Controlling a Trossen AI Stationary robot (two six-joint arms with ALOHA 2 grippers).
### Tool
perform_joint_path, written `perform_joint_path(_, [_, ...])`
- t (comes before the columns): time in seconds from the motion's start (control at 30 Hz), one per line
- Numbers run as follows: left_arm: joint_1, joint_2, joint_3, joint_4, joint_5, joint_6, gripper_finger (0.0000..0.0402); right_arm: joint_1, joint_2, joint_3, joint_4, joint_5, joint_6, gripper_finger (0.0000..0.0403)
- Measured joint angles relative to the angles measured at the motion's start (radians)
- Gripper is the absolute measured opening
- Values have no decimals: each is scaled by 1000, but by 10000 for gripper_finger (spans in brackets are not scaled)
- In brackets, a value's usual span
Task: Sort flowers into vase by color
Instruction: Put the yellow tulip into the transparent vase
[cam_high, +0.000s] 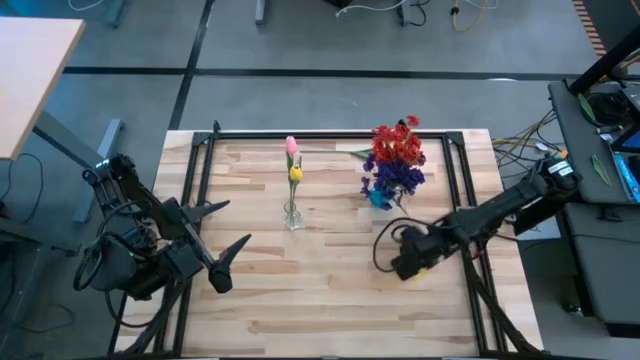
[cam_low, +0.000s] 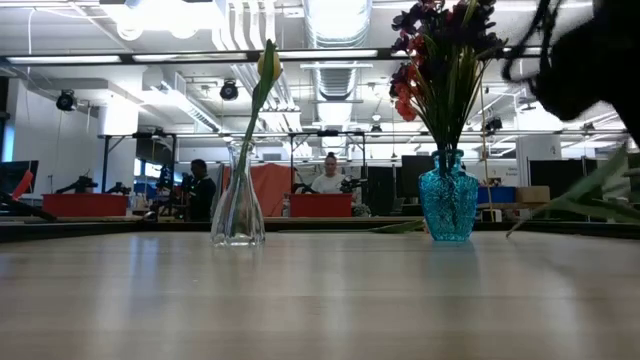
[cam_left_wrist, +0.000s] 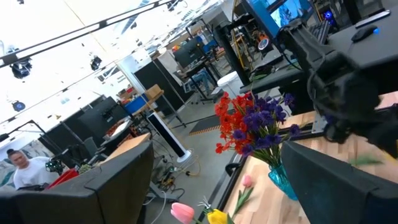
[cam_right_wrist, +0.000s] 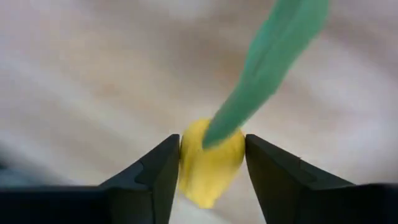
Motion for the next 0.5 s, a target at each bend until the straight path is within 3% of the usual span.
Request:
perform_joint_path(0.13, [0, 0, 0, 0, 0, -6, 333, 69, 18, 1, 303, 156, 58, 195])
perform_joint_path(0.27, [0, 0, 0, 0, 0, -6, 333, 93, 44, 1, 473, 269, 9, 207])
perform_joint_path(0.37, [0, 0, 0, 0, 0, -6, 333, 92, 61, 1, 519, 275, -64, 211])
perform_joint_path(0.5, [-4, 0, 0, -2, 0, -24, 333, 90, 78, 1, 475, 225, -350, 208])
